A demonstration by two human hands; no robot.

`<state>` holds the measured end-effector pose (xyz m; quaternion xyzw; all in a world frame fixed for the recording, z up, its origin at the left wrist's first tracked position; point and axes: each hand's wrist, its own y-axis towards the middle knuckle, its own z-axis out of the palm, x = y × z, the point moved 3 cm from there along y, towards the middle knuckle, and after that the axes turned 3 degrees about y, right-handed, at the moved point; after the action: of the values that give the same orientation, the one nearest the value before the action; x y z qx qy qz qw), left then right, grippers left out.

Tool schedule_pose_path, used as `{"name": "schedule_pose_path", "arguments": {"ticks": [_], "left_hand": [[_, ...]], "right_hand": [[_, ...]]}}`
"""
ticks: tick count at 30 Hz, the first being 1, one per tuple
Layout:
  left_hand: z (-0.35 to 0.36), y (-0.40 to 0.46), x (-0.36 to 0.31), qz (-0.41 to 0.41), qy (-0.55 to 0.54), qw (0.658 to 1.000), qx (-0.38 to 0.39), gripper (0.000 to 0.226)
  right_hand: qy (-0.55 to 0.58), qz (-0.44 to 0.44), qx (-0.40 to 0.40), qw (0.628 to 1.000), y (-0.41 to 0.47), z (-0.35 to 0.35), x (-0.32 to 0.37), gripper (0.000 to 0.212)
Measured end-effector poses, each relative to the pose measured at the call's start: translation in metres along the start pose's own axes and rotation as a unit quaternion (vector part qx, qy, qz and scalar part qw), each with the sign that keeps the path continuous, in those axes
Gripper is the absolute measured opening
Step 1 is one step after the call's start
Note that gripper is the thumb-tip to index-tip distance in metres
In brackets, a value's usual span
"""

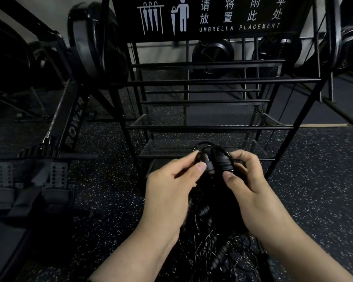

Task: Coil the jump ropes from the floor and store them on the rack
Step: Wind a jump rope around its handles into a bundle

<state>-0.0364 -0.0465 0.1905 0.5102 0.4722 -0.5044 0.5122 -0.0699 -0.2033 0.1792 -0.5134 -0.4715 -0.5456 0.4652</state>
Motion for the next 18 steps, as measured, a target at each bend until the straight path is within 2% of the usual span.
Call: {"name": "schedule_pose_path", "arguments": {"ticks": [3, 7, 13, 18], "left_hand": [[-0.004, 0.003, 0.001, -0.021, -0.113, 0.993, -0.027, 0.025], [-0.006, 0.004, 0.000, -0.013, -0.182, 0.983, -0.025, 0.053], [-0.007, 0.005, -0.001, -0.017, -0.167, 0.986, -0.018, 0.052], [-0.005, 0.002, -0.010, 0.017, -0.105, 0.994, 0.016, 0.035]], "right_hand": [[0.049, 0.021, -0.020, 0.998, 0.000, 0.000, 0.001, 0.021], [0.130, 0.049, -0.037, 0.990, 0.001, 0.001, 0.001, 0.021], [0.143, 0.052, -0.021, 0.988, 0.000, 0.001, 0.002, 0.019], [0.115, 0.052, -0.006, 0.992, -0.001, 0.000, 0.004, 0.021]]}}
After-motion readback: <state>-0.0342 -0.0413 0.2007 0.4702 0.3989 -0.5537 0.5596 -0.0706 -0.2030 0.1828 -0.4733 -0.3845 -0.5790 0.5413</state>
